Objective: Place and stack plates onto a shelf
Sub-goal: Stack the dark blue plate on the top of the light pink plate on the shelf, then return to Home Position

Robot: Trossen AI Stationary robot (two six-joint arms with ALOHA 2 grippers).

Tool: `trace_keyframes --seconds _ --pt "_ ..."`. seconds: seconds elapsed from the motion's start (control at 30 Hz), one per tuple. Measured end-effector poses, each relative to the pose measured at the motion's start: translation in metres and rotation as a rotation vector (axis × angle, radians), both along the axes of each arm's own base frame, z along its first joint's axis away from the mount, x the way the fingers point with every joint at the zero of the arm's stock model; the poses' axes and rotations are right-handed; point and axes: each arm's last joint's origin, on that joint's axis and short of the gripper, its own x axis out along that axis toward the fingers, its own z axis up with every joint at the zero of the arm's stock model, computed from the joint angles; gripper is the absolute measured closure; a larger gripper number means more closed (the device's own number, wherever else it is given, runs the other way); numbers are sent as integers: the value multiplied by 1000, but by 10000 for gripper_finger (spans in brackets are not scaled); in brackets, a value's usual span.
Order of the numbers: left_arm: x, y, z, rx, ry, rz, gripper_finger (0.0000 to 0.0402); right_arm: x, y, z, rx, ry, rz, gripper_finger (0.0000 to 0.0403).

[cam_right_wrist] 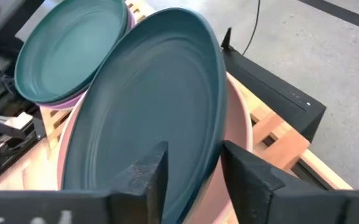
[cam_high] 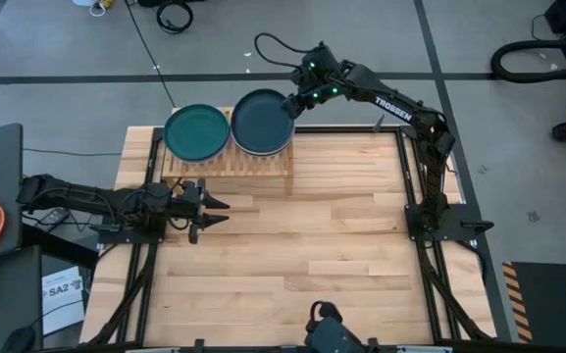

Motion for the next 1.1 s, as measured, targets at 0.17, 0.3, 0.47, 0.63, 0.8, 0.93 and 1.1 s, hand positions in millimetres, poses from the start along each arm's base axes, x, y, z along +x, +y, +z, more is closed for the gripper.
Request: trace_keyframes --seconds 0.17,0.3,0.47,0.63,0.8,0.93,1.1 --pt "0 0 0 0 0 0 237 3 5 0 -2 0 15 219" --pt "0 0 0 0 0 0 237 6 8 0 -33 14 21 204" --pt "0 0 0 0 0 0 237 5 6 0 -98 54 -29 202" --pt "0 0 0 0 0 0 237 4 4 -1 -133 80 -75 203" --pt "0 0 0 0 0 0 237 2 1 -1 -131 79 -79 203" --pt "0 0 0 0 0 0 237 -3 1 5 -119 48 -32 203" --pt "0 0 0 0 0 0 237 -15 7 20 -93 -18 68 204"
